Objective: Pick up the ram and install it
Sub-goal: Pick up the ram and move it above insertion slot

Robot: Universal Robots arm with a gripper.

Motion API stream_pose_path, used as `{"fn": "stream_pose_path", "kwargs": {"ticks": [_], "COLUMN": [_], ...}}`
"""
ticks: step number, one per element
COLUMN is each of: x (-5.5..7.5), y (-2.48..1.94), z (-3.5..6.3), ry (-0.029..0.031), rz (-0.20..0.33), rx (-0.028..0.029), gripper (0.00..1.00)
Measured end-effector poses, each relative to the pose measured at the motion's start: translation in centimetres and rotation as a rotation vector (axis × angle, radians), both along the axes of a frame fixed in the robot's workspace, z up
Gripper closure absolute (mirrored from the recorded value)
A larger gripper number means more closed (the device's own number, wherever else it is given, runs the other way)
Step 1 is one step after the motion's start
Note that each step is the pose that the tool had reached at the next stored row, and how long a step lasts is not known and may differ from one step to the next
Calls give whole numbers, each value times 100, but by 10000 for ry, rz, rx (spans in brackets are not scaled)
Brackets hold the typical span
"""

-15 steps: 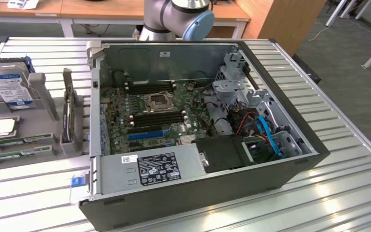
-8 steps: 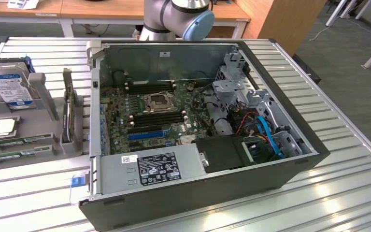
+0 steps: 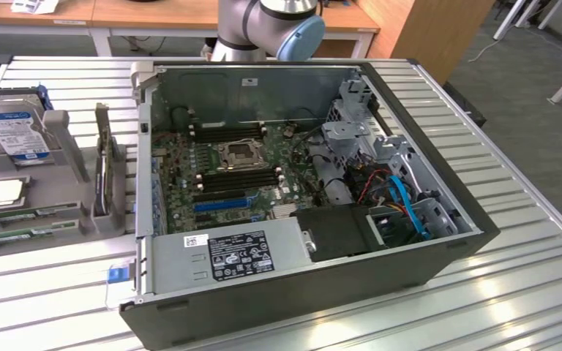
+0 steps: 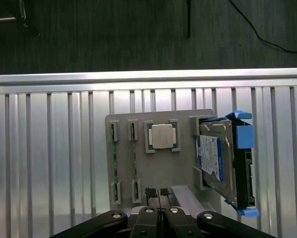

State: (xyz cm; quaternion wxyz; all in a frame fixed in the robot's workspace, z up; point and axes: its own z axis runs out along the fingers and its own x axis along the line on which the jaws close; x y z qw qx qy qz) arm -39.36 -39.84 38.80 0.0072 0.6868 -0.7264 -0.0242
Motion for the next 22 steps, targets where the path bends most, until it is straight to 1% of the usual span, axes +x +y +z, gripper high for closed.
{"fn": "stream_pose_path", "kwargs": {"ticks": [10,11,12,14,15,22], "x": [0,0,0,0,0,0], "y": [0,0,0,0,0,0], "z": [0,0,0,0,0,0], "ry": [0,0,0,0,0,1], "rz": [0,0,0,0,0,0], "rx": [0,0,0,0,0,0], "gripper": [90,89,84,84,76,76]}}
